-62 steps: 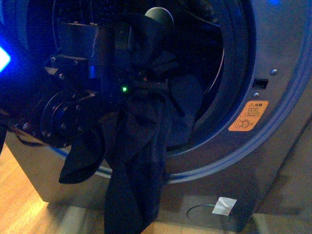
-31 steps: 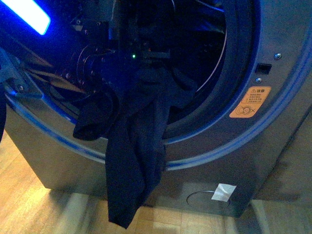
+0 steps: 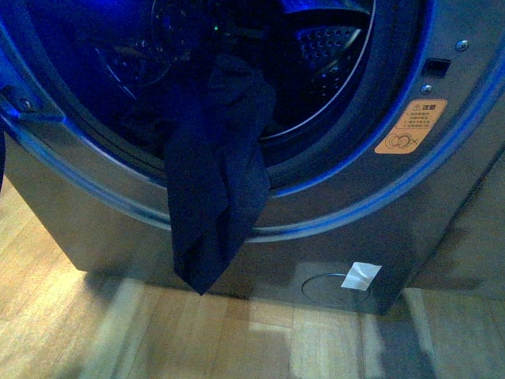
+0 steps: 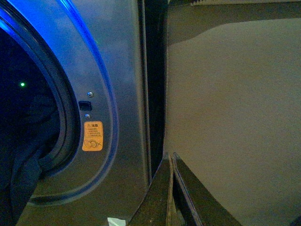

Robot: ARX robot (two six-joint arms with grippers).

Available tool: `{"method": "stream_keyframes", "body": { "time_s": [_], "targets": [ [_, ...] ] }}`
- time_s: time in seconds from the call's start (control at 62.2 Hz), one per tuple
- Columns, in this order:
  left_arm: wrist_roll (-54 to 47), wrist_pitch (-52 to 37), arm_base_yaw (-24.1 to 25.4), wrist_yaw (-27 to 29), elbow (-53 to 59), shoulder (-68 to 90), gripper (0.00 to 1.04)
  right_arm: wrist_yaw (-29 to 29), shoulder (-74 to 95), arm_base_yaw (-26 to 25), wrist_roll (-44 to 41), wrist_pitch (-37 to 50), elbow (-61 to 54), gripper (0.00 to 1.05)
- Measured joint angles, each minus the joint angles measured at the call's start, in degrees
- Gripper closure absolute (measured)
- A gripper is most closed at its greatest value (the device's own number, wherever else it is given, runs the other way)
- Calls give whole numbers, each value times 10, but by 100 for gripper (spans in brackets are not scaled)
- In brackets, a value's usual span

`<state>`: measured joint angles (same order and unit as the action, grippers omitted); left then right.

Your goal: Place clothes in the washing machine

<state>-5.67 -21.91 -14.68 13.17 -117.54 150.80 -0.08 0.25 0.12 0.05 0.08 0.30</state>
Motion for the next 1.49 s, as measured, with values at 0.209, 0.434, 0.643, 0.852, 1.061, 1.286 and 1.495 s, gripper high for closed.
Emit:
{"method": "stream_keyframes", "body": {
  "time_s": [0.209, 0.434, 0.643, 0.852, 1.061, 1.286, 1.495],
  "targets": [
    [-15, 67, 11, 2, -17, 5, 64, 0, 0, 0, 0, 0, 0, 102],
    [-17, 53, 18, -7, 12, 2, 30, 0, 0, 0, 0, 0, 0, 102],
    [-5, -27, 8, -34, 138, -64, 6, 0, 0, 0, 0, 0, 0, 102],
    [40, -99, -14, -64, 284, -160, 7, 0, 0, 0, 0, 0, 0, 102],
    [73, -156, -37, -90, 425, -243, 7, 0, 0, 0, 0, 0, 0, 102],
    [83, -211, -60, -138, 622, -421, 7, 0, 0, 0, 0, 0, 0, 102],
    [73, -177, -81, -153, 728, -568, 7, 0, 0, 0, 0, 0, 0, 102]
  ]
}}
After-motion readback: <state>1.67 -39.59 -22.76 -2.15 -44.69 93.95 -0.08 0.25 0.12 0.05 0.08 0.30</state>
